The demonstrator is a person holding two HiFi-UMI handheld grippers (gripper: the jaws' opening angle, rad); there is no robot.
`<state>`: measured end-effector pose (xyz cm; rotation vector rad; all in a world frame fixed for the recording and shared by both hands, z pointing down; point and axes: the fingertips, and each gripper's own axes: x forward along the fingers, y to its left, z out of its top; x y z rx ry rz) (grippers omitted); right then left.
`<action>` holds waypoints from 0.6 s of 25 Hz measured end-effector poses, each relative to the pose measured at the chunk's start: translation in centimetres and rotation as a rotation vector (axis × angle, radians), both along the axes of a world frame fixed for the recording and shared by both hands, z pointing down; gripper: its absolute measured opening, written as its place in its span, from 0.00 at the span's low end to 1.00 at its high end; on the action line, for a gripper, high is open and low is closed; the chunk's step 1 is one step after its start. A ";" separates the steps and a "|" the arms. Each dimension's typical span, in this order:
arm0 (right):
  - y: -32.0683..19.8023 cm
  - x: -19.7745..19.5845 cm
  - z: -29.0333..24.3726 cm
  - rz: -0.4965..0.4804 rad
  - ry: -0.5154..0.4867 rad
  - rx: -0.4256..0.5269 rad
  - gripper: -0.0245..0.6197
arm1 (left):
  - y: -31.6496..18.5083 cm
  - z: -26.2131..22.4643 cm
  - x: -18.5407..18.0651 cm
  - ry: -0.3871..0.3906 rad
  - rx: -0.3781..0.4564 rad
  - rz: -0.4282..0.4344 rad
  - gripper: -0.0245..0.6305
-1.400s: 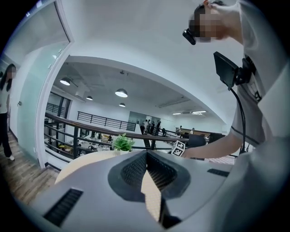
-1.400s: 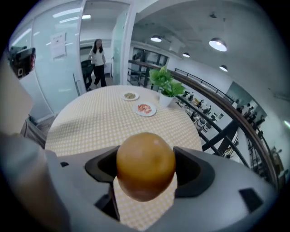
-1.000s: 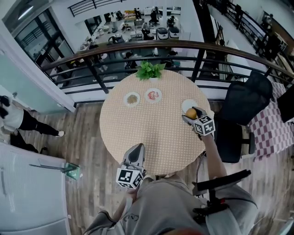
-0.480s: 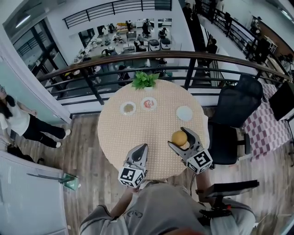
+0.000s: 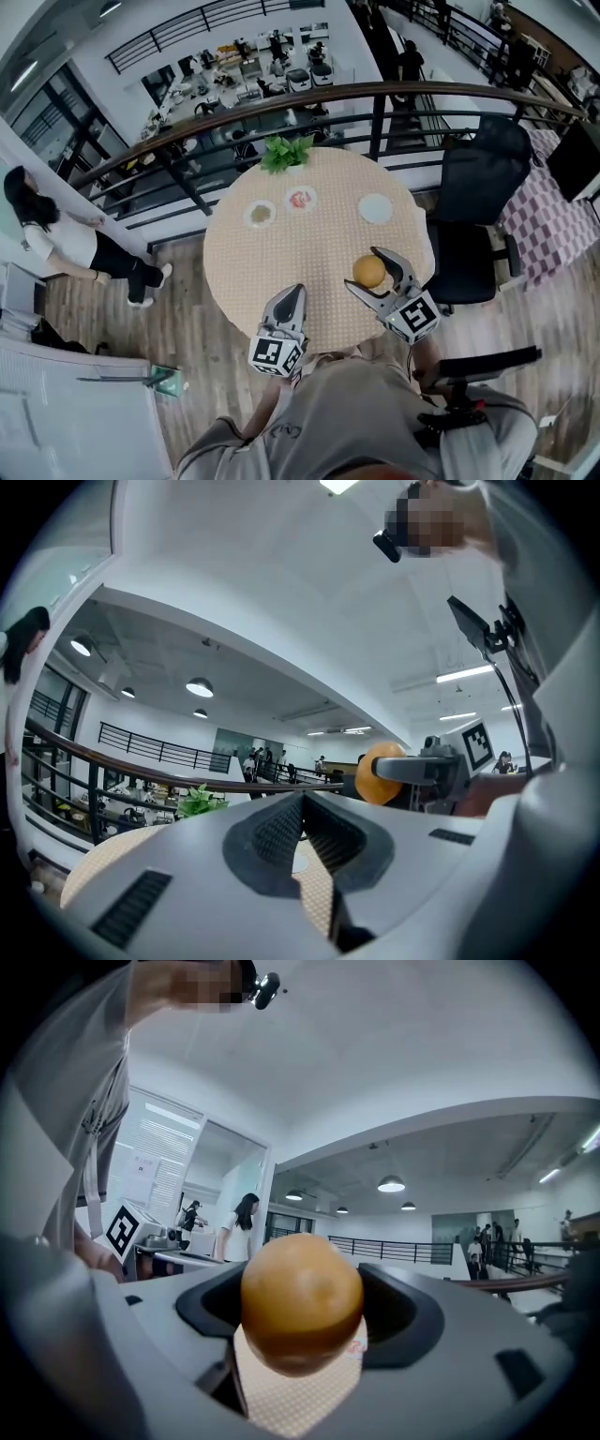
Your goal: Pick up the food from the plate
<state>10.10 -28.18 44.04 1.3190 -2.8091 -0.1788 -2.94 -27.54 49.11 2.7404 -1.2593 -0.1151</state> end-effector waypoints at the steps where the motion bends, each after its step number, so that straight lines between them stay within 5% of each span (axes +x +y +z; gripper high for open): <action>1: -0.2 -0.1 -0.2 -0.004 0.004 0.002 0.60 | -0.1 -0.1 -0.2 0.004 0.001 -0.004 0.05; 15: -1.5 -1.5 0.5 -0.020 -0.009 -0.105 0.60 | -0.7 -1.4 -2.4 0.023 0.005 -0.047 0.05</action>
